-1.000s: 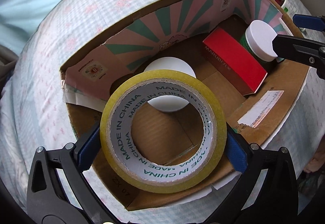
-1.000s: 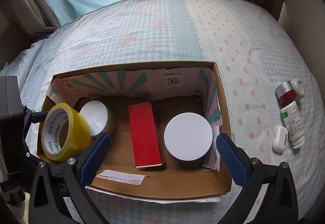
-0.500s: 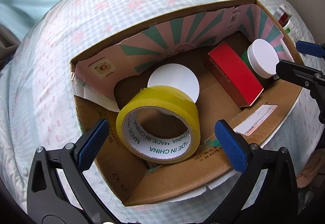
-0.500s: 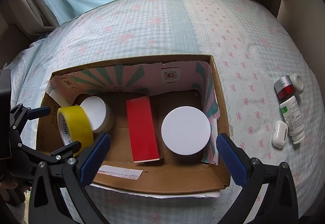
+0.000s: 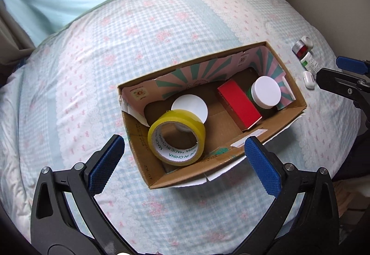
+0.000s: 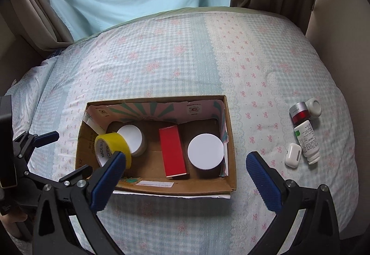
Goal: Organize rigid objects
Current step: 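Move both tools away from the box toward the pill bottle and earbud case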
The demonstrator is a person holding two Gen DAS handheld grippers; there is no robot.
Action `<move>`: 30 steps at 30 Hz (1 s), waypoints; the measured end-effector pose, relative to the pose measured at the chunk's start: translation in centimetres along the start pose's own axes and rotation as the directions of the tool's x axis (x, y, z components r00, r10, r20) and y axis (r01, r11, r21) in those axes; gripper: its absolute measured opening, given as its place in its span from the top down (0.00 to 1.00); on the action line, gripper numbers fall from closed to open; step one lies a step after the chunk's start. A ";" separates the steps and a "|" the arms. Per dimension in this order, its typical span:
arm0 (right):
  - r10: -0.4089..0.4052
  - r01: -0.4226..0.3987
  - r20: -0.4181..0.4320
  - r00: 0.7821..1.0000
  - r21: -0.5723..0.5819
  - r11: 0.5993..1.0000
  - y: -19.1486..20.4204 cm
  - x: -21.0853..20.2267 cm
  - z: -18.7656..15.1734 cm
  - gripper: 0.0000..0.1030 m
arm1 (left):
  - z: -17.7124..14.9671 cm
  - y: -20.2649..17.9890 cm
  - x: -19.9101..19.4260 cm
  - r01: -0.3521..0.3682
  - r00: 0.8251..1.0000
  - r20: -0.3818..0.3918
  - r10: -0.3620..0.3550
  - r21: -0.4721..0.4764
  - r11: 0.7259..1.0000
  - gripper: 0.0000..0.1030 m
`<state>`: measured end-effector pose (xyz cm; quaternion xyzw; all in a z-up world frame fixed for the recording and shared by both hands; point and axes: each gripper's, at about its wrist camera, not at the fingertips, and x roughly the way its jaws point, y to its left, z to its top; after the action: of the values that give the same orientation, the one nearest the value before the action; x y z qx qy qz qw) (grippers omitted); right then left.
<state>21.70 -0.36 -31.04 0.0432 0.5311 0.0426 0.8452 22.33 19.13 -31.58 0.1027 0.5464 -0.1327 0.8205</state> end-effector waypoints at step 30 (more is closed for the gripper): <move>0.014 0.008 0.172 0.985 -0.130 0.992 -29.2 -12.9 1.4 0.00 | 4.7 -27.9 -4.7 0.061 0.994 0.102 -0.037 -0.234 0.970 0.00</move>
<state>18.20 -30.90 -22.35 -0.0075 0.4521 0.0745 0.8888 15.46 -8.20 -26.14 -0.0162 0.5201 -0.0916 0.8490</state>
